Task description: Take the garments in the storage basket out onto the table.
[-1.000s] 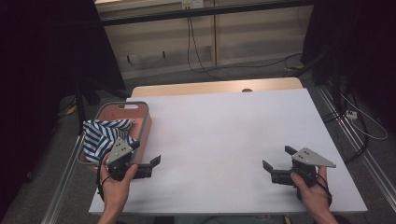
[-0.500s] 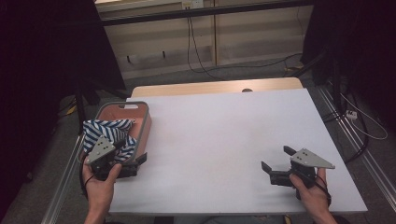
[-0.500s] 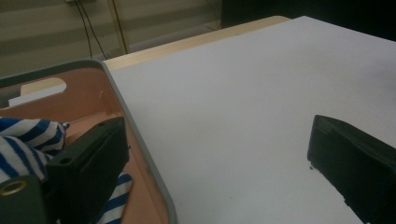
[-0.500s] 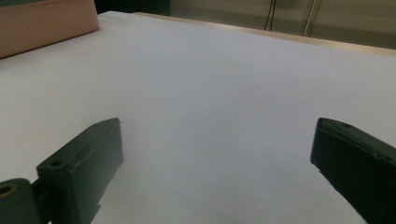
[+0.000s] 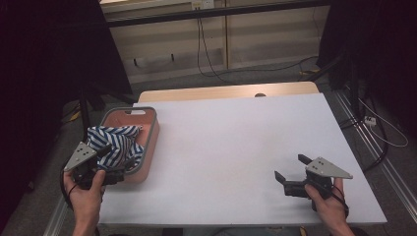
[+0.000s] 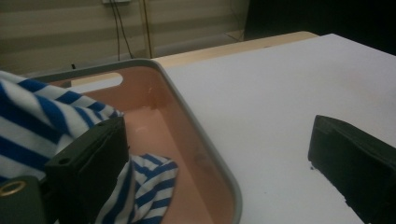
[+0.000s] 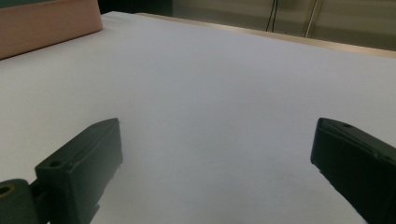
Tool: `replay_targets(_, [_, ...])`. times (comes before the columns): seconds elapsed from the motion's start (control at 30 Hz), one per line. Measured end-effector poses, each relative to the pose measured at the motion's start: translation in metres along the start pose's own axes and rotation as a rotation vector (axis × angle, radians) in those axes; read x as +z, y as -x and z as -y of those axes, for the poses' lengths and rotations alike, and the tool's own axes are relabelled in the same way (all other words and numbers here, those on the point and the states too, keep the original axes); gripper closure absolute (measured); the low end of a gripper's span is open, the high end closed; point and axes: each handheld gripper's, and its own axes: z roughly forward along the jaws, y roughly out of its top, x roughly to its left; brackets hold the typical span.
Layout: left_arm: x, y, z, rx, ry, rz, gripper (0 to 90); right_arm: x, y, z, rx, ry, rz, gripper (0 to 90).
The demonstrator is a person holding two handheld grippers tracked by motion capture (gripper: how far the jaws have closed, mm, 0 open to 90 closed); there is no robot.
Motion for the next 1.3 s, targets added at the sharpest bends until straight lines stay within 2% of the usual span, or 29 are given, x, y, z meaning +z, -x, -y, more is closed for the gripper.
replay_targets(0.07, [-0.002,-0.004,-0.001,-0.003,-0.002,-0.017,5.2,0.000,0.000,0.000,0.005,0.000,0.002,1.7])
replay_targets(0.1, [-0.004,-0.006,-0.001,-0.001,-0.004,-0.014,5.2,0.000,0.000,0.000,0.006,0.000,0.004,1.7])
replay_targets(0.17, [-0.005,-0.010,-0.001,-0.021,0.014,-0.011,5.2,0.000,0.001,0.000,0.002,-0.001,0.004,1.7])
replay_targets(0.33, [-0.009,-0.018,-0.001,-0.013,0.004,-0.034,5.4,0.000,0.000,0.000,-0.005,-0.001,0.008,1.7])
replay_targets(0.47, [-0.008,-0.026,-0.005,0.004,-0.015,-0.073,4.6,0.000,0.001,0.000,-0.005,-0.003,0.011,1.6])
replay_targets(0.63, [-0.006,-0.037,-0.013,-0.019,-0.032,-0.139,6.1,0.000,0.000,0.000,-0.006,-0.007,0.015,1.5])
replay_targets(0.83, [-0.008,-0.059,-0.020,-0.038,-0.075,-0.151,10.0,0.000,0.000,0.000,-0.008,-0.010,0.014,1.5])
replay_targets(0.97, [-0.003,-0.071,-0.022,-0.049,-0.086,-0.162,11.3,0.001,-0.001,0.000,-0.017,-0.012,0.008,1.5])
replay_targets(1.1, [0.008,-0.083,-0.024,-0.030,-0.149,-0.148,8.7,0.002,-0.002,0.001,-0.019,-0.016,0.004,1.5])
replay_targets(1.17, [0.010,-0.083,-0.024,-0.035,-0.151,-0.144,4.7,0.002,-0.002,0.001,-0.022,-0.021,0.002,1.5])
replay_targets(1.2, [0.015,-0.083,-0.025,-0.016,-0.153,-0.148,6.2,0.002,-0.002,0.001,-0.023,-0.022,0.002,1.5])
replay_targets(1.23, [0.015,-0.083,-0.025,-0.016,-0.153,-0.148,7.4,0.002,-0.002,0.001,-0.022,-0.022,0.002,1.5])
replay_targets(1.27, [0.021,-0.081,-0.026,0.006,-0.173,-0.179,7.3,0.003,-0.002,0.001,-0.023,-0.023,0.000,1.6])
replay_targets(1.3, [0.024,-0.080,-0.026,0.017,-0.184,-0.190,7.1,0.003,-0.002,0.001,-0.024,-0.023,0.000,1.6])
